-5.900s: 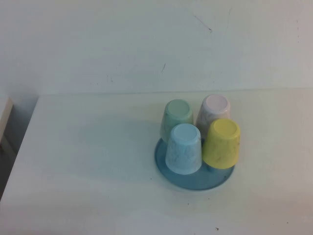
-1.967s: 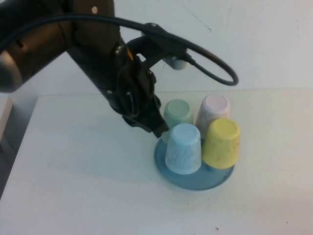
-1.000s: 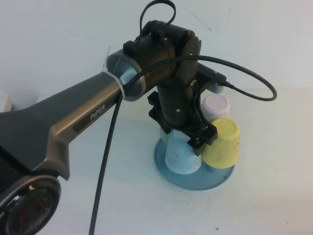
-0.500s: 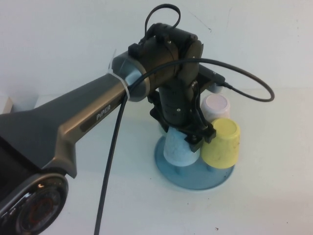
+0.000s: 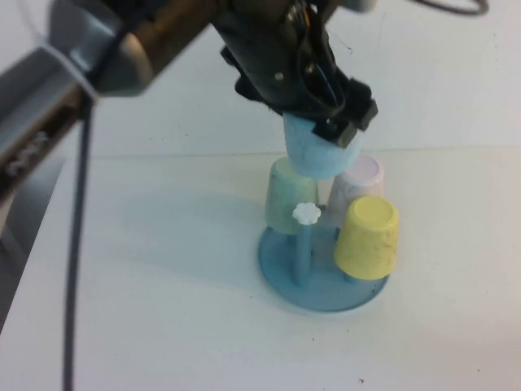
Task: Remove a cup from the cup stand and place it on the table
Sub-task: Pick up the cup from the rack, then hand over the cup
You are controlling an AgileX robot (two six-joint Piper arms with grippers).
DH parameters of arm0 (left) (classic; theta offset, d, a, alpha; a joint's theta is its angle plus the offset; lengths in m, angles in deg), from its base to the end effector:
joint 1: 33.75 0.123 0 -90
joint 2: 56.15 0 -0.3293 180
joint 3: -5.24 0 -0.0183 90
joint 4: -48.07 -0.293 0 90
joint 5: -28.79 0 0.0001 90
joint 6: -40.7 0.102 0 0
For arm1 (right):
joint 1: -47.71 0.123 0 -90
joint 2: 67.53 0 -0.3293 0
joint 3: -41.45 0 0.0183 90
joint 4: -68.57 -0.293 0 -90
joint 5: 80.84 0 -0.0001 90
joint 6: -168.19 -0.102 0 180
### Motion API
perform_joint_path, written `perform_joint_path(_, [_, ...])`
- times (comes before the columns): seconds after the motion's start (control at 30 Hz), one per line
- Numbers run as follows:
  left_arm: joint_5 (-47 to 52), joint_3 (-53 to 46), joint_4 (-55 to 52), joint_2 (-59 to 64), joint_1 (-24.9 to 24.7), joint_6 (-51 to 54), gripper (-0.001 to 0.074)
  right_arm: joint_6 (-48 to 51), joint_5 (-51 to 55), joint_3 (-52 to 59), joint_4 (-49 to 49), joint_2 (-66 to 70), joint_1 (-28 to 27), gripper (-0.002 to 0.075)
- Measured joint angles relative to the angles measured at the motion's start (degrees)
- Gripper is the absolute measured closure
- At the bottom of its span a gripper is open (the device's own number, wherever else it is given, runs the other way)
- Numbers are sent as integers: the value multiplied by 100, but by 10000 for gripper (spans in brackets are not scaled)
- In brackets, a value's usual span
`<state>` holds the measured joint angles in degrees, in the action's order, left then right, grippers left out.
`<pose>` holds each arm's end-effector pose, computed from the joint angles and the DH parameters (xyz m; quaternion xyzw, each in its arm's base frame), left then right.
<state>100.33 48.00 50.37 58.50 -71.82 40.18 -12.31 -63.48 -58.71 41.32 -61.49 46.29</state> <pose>0.3683 -0.2934 0.4489 0.3055 0.8988 -0.1226 0.2894 0.0628 0.0124 0.1769 0.1454 0.7595 0.1898 0.6049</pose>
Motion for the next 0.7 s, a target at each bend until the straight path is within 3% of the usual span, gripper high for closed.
perform_joint_path(0.13, [36, -15, 88, -445, 0, -14, 168, -252, -63, 0, -1396, 0, 0, 727])
perform_joint_path(0.3, [36, -824, 130, -1072, 0, -328, 168, 126, -205, 0, -1561, 0, 0, 727])
perform_joint_path(0.5, [-170, -2928, 457, -2016, 0, -613, 168, 924, 212, 0, -1539, 0, 0, 727])
perform_joint_path(0.7, [-1357, -5186, 1198, -3320, 0, -963, 168, 1226, 364, 0, -1553, 0, 0, 727])
